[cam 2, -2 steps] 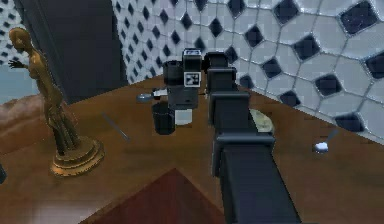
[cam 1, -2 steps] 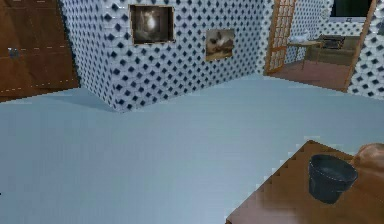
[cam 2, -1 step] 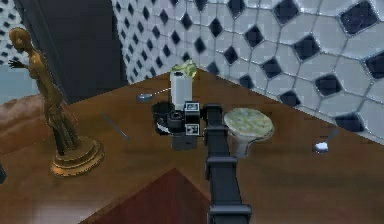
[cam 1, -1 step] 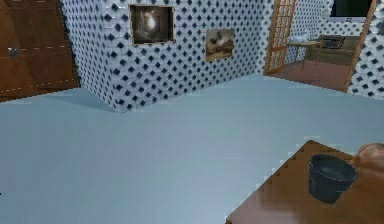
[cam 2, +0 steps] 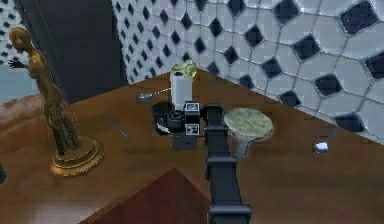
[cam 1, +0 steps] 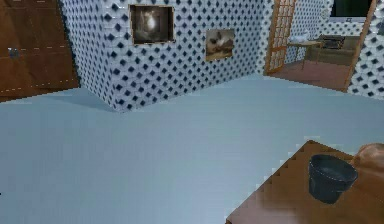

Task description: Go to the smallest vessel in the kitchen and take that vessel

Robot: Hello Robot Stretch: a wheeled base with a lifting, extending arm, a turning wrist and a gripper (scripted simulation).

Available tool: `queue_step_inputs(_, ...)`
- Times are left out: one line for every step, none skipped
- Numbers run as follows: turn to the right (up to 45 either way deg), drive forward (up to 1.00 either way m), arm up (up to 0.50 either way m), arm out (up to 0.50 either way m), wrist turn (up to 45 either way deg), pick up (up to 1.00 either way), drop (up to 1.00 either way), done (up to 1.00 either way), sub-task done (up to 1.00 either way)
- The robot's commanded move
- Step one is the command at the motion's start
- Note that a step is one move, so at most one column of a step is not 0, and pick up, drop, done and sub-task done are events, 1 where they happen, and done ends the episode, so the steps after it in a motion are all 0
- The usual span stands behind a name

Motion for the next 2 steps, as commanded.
queue_step_inputs(0.0, 0.00, 0.10, 0.00, 0.0, 0.00, 0.00, 0.00, 0.00)
queue_step_inputs(0.0, 0.00, 0.00, 0.00, 0.0, 0.00, 0.00, 1.00, 0.00)
